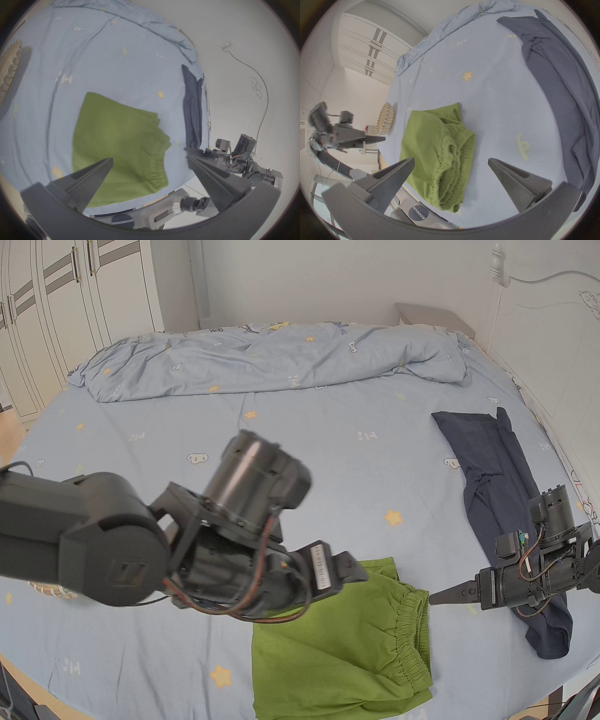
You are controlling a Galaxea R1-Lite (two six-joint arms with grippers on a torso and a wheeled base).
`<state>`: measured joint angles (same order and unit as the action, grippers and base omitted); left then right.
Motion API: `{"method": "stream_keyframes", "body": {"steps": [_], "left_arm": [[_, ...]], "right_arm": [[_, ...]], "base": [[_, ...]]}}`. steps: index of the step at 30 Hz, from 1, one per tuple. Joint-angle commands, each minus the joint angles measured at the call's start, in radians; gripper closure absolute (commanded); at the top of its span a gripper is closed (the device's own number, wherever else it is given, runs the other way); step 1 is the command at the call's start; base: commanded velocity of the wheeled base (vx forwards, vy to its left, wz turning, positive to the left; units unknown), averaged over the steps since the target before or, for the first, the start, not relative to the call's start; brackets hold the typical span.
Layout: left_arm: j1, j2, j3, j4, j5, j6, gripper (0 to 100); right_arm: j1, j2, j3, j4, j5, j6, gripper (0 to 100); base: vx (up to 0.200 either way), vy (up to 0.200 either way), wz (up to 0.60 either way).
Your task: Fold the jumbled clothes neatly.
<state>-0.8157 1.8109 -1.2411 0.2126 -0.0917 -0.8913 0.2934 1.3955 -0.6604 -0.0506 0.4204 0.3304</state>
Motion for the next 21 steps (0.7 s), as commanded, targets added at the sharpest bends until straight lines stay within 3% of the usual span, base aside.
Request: {"method": "stream_keyframes", "body": {"steps": [1,4,7,8,10,13,21], "left_arm": [[0.231,-0.183,0.275,-0.070,-0.209,0.124,0],[0.303,-0.183,0.459,-0.219,-0.286,0.164,0],[0.328,-0.165,0.549,-0.314,-0.322,0.192,0],[0.368,-0.091,0.657,-0.495,-0.365,0.244,0],[0.383,-0.027,0.703,-0.618,-0.368,0.261,0],[0.385,0.048,0.713,-0.697,-0.364,0.262,0],[0.349,0.154,0.670,-0.725,-0.365,0.262,0]], "right_arm": [[0.095,-0.081,-0.051,0.003,0.001,0.041,0],[0.092,-0.082,-0.105,0.006,0.001,0.041,0],[0.092,-0.082,-0.122,0.009,0.001,0.041,0],[0.098,-0.082,-0.127,0.011,0.003,0.041,0],[0.104,-0.084,-0.116,0.011,0.003,0.041,0],[0.102,-0.092,-0.107,0.011,0.003,0.041,0],[0.089,-0.135,-0.107,0.014,0.003,0.041,0]], "base": [[0.000,0.000,0.00],[0.000,0.000,0.00],[0.000,0.000,0.00],[0.000,0.000,0.00],[0.000,0.000,0.00],[0.000,0.000,0.00],[0.000,0.000,0.00]]}}
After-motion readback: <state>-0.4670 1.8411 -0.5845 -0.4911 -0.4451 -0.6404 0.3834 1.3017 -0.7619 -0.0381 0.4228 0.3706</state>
